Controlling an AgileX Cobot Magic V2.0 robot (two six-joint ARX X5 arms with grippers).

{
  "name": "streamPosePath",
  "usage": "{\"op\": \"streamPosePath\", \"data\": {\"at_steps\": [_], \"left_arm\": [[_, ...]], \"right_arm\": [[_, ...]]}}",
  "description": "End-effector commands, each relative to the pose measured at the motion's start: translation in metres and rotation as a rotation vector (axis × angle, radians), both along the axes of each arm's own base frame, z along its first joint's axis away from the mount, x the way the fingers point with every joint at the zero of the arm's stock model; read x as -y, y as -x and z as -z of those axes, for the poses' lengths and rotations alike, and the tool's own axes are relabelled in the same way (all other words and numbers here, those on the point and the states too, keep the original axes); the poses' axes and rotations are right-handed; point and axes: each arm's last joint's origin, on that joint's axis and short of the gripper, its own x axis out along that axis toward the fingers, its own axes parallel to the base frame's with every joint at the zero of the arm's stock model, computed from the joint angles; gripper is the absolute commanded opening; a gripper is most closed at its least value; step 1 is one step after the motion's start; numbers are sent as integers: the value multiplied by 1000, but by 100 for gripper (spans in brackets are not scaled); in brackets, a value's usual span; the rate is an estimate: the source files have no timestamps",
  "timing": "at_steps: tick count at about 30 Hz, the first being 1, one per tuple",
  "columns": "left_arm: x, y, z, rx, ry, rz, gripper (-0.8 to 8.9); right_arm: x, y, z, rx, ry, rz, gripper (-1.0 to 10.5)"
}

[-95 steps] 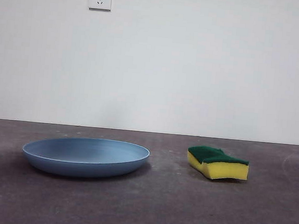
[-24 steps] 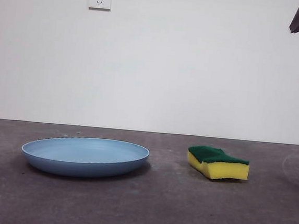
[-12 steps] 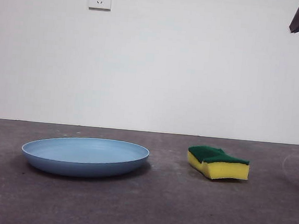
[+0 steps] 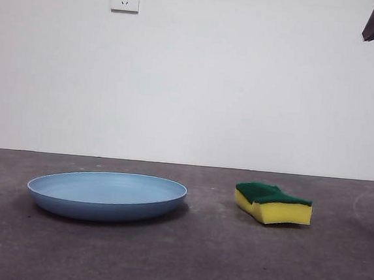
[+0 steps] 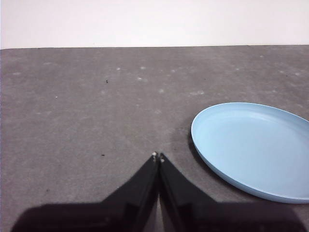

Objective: Pick up the plate,pick up the cloth,clean the plate with the cloth

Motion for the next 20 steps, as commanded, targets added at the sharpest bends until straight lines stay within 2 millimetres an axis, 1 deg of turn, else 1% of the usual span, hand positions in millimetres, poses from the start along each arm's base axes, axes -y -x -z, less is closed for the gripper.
{"op": "streamPosePath", "data": {"at_steps": [1,17,20], "left_arm": [[0,-1,4,-11,5,-6,-2],[0,-1,4,-11,5,-6,-2],[0,-1,4,-11,5,-6,-2]], "right_arm": [[0,0,2,-3,-10,7,1],[0,0,2,-3,-10,7,1],[3,3,-1,16,-6,6,1]]}}
